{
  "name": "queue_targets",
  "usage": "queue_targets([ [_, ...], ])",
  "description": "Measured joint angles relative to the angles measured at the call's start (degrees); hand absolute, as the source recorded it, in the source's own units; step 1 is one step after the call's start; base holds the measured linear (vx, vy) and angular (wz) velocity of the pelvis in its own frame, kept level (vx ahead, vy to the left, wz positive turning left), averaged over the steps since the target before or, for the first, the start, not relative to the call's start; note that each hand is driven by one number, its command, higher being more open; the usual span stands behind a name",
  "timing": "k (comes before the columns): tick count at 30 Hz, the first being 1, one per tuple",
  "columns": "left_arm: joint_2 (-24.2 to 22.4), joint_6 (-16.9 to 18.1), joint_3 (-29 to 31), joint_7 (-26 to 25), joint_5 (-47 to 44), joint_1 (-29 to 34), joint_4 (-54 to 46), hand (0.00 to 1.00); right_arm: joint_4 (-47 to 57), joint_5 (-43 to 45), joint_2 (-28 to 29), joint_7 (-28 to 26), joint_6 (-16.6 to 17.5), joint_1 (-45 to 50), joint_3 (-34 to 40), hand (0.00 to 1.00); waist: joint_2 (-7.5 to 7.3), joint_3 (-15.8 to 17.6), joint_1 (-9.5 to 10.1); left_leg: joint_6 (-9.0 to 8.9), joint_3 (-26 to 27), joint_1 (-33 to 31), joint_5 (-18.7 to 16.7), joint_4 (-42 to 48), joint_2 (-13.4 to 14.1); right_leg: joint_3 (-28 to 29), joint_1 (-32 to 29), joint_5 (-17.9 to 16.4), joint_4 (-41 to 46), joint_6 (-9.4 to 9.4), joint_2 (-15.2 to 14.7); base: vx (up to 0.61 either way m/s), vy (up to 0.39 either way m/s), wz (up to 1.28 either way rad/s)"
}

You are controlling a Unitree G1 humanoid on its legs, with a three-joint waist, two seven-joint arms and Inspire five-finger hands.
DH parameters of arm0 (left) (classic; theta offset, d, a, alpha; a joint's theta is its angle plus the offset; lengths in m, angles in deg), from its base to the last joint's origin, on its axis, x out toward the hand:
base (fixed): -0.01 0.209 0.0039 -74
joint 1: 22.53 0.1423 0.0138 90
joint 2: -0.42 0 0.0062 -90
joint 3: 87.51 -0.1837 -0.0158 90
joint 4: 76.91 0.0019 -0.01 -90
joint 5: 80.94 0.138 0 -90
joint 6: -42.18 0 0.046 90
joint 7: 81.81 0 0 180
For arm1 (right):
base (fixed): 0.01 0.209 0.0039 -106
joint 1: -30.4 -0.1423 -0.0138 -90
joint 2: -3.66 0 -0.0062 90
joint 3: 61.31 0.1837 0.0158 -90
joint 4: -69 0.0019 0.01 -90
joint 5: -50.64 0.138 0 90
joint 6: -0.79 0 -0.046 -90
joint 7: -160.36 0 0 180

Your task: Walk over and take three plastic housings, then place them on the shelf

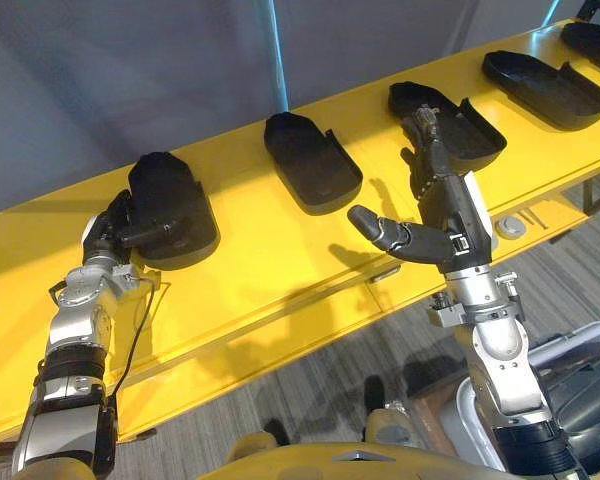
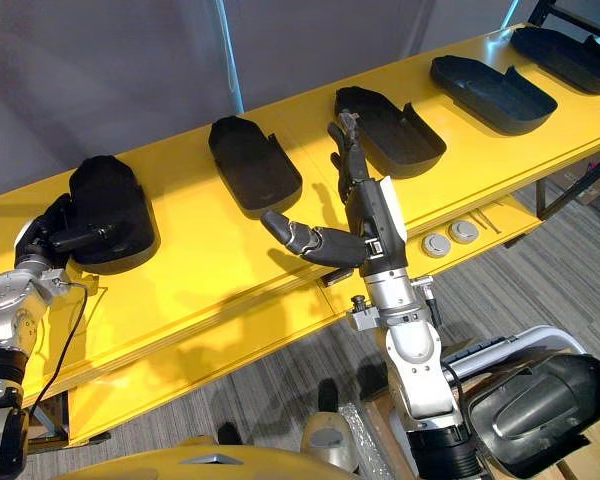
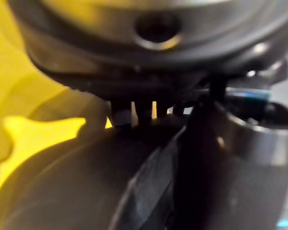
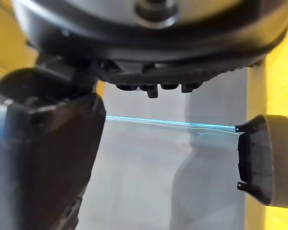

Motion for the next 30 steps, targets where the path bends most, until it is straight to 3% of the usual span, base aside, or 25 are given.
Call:
queue_targets([
  [14,0.4,-0.7,-1.8,-3.5,9.6,-1.6,-0.3,1.0,0.0,0.0,0.0,1.5,-0.2,-0.9,-1.5,1.0,-0.25,-0.5,0.0,0.06,-0.1,-0.1,0.1,0.0,0.0,-0.1,0.1,0.1,0.0,-0.08,0.0,0.0,0.0,0.0],
  [24,0.2,-6.0,-5.0,-10.5,27.5,-1.6,-7.9,1.0,-0.1,0.0,0.2,3.1,-0.9,-0.2,-4.3,1.0,-0.51,-0.9,-0.27,0.04,-0.3,-0.1,0.5,-0.4,0.1,-0.4,0.0,0.1,0.0,-0.14,0.4,0.0,0.0,0.0],
  [30,0.2,-7.9,-5.0,-20.0,33.5,-0.7,-11.6,1.0,-0.7,0.0,0.2,4.1,-1.4,1.9,-4.5,1.0,-0.27,-1.1,-0.11,0.01,-0.7,0.0,0.9,-1.2,0.0,-0.8,0.0,0.0,0.0,-0.26,0.5,0.0,-0.003,0.03],
])
